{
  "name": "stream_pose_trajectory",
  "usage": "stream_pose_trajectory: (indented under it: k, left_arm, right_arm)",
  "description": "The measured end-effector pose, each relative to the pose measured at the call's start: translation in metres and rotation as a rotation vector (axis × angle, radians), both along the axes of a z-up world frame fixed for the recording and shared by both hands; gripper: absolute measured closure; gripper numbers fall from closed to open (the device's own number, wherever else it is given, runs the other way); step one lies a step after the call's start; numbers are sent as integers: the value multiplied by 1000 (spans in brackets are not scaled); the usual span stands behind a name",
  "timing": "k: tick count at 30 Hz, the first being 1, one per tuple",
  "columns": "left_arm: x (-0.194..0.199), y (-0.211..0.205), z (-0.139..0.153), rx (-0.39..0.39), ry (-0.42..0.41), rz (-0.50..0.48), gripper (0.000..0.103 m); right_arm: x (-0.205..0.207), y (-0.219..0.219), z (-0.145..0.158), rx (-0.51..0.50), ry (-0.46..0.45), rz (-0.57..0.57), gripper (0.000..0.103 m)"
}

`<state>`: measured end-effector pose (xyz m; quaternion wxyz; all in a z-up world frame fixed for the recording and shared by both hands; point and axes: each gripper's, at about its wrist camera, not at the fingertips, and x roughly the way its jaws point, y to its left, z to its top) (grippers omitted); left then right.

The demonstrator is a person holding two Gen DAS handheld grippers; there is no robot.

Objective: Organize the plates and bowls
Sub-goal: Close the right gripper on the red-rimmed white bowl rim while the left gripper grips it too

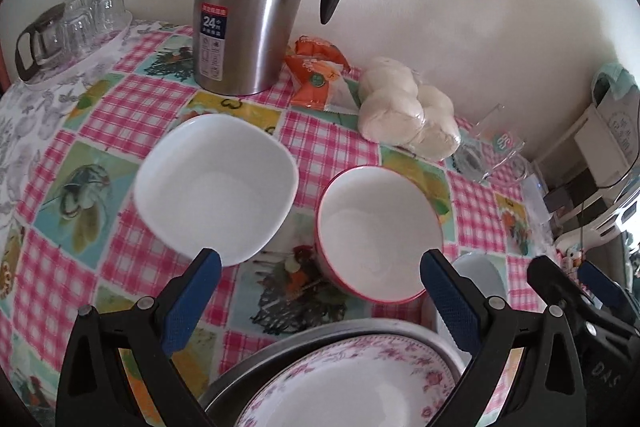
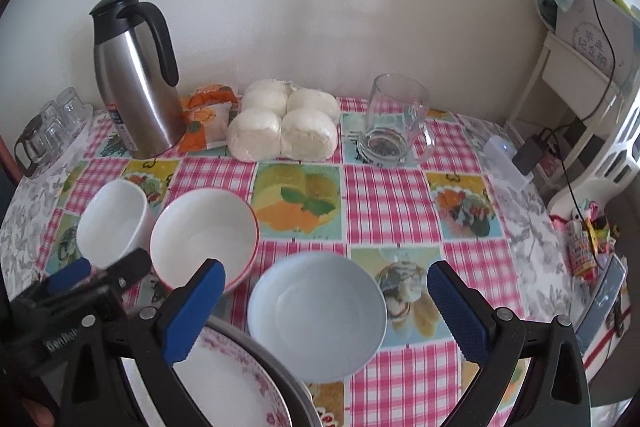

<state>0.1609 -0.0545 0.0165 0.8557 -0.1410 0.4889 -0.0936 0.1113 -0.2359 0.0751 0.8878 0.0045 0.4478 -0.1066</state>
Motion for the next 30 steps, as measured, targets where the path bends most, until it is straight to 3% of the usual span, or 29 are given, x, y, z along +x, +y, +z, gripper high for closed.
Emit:
stream_pose_trajectory:
  k: [6, 14, 23, 29, 30]
  left_arm:
    - [12, 7, -11, -78, 64, 10, 2]
    - [18, 5, -13, -82, 124, 18, 3]
    - [22, 8, -15, -103, 154, 45, 37]
    - [25, -2, -22, -58, 189, 29, 40]
    - [25, -3, -25, -52, 197, 30, 44]
  right_arm:
    - [22, -6, -7, 49, 17, -11, 1]
    - [42, -8, -30, 88, 50, -4, 5]
    - [61, 3, -56, 111, 91, 44, 21]
    - [71, 11, -71, 136, 117, 78, 33]
    - [72, 12, -73, 139, 121, 81, 35]
